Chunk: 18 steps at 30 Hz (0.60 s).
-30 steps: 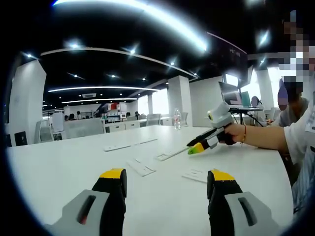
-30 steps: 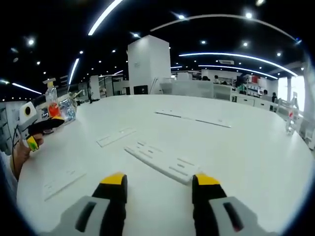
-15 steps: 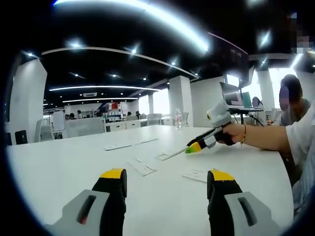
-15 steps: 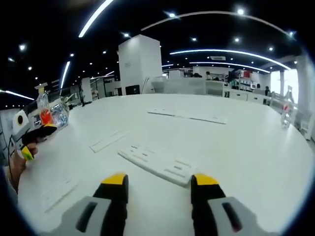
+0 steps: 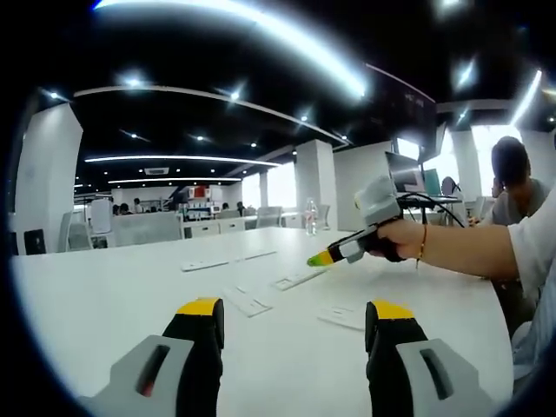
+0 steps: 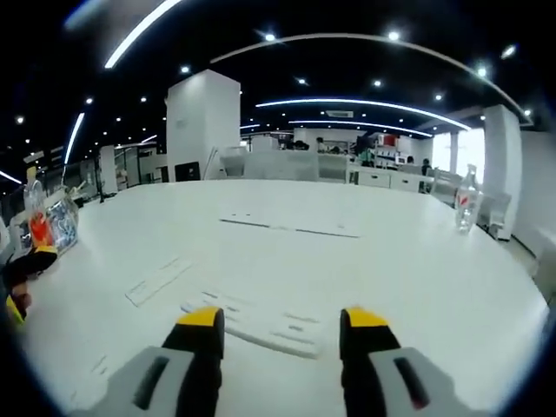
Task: Locate the socket holder cover, grip the socket holder cover, clip it into the socket holder slot.
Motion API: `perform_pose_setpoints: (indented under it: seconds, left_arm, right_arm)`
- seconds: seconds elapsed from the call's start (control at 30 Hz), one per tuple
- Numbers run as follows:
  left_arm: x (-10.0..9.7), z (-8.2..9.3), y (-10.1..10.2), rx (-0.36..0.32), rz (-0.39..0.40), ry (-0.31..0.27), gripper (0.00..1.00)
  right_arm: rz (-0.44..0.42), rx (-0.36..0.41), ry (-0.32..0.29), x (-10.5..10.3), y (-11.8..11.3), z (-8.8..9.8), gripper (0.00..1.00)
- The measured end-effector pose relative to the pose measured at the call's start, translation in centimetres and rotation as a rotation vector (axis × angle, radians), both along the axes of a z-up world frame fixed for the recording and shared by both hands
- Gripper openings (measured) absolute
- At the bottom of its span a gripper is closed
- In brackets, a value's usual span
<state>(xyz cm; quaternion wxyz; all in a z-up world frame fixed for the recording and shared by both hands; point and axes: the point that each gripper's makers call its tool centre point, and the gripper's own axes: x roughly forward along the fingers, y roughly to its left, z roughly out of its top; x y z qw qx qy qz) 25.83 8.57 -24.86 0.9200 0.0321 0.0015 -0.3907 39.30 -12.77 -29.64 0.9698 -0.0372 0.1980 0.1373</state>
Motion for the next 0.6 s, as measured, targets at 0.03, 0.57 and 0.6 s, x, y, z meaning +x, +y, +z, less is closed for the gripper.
perform_pose_setpoints:
  seconds: [0.03,0.57,0.6]
  left_arm:
    - [0.0,0.0,0.0,-0.003,-0.001,0.001,0.66]
    - [-0.4,0.7,-0.2,-0.034,-0.02,-0.008,0.66]
    - [-0.5,0.7,-0.2,-0.036,-0.019,-0.008,0.66]
  right_arm:
    - [-0.011,-0.011,0.005,0.1,0.2,-0.2,0.55]
    - [-0.109,-0.021,0.043,0.3,0.8,-1.9,0.56]
    - [-0.108,-0.024,0.04,0.4,0.8,-1.9,0.56]
